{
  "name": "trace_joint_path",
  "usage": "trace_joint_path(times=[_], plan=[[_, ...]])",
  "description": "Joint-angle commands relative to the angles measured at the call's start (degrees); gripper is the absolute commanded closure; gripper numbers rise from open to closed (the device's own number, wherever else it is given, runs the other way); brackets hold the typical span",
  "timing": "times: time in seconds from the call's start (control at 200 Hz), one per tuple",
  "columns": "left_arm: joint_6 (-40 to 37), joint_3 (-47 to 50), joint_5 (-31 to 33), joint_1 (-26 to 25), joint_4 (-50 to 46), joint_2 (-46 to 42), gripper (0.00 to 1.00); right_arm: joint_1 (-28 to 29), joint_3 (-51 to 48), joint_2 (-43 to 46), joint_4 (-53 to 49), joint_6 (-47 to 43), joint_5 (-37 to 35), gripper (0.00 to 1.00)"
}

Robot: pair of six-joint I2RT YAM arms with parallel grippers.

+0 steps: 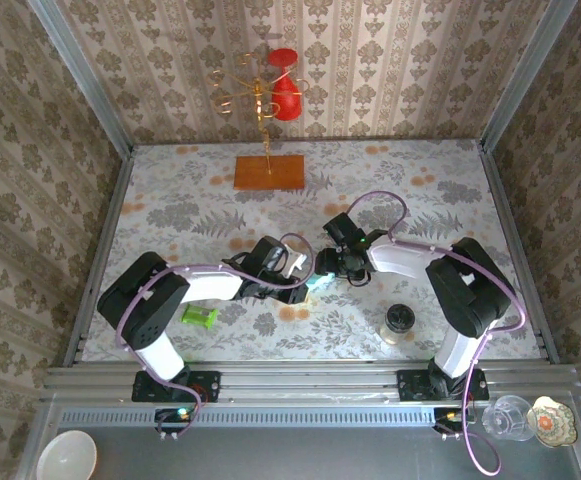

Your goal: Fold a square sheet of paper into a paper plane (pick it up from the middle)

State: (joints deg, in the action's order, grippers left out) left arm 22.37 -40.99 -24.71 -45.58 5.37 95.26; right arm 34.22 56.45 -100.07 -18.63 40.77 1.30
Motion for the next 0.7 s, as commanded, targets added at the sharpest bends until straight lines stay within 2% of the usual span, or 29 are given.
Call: trace_joint_path(times=[0.0, 0.45, 0.695], plan=[[0.64, -1.35, -0.44, 0.52, -2.84, -2.25, 0.75, 0.63, 0.22, -4.1, -2.4, -0.74, -1.58, 0.32], [2.0, -3.39, 3.77, 0.62, -4.11, -4.38, 0.61, 0.96, 1.74, -5.84, -3.98, -1.14, -1.14, 0.32], [4.16, -5.04, 3.99, 0.52, -3.62, -0.78, 0.58, 0.94, 1.83, -5.96, -3.47, -0.79, -0.39, 0.32]])
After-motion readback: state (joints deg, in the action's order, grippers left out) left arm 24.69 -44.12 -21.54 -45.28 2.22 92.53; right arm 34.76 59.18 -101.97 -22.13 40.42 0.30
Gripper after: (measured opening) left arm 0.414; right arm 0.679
